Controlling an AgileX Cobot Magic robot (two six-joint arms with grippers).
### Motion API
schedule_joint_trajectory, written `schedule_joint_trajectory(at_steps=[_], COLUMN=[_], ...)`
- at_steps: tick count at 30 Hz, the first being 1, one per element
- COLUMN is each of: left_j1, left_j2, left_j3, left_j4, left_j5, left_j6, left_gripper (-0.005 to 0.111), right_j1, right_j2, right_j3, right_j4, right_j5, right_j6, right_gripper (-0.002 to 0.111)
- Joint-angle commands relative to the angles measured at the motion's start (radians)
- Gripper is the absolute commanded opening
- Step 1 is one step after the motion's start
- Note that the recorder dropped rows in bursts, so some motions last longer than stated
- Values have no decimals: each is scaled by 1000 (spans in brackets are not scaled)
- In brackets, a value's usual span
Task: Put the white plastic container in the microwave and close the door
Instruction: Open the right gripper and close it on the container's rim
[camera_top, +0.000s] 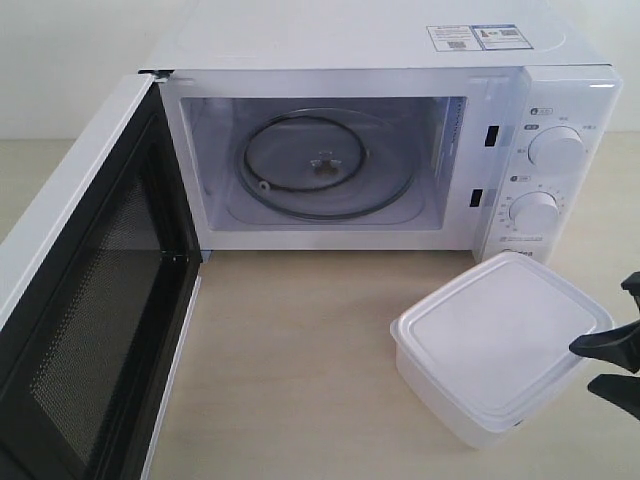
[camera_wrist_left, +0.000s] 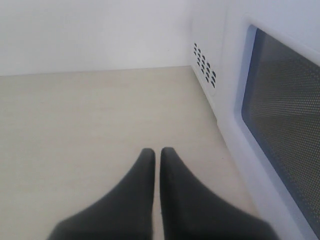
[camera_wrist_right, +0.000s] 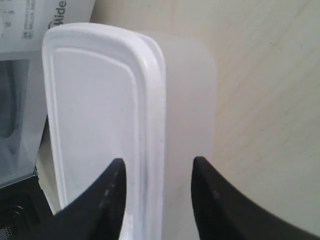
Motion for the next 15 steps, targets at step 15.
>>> schedule_joint_trajectory(at_steps=[15], left_j1=[3], left_j2=[-3], left_j3=[3], left_j4=[-8], left_j5=[-2], left_j6=[-8], left_gripper=[4], right_j1=[152], right_j2=[4], right_j3=[-45], right_j4=[4], right_j5=[-101], right_j6=[66], right_gripper=[41])
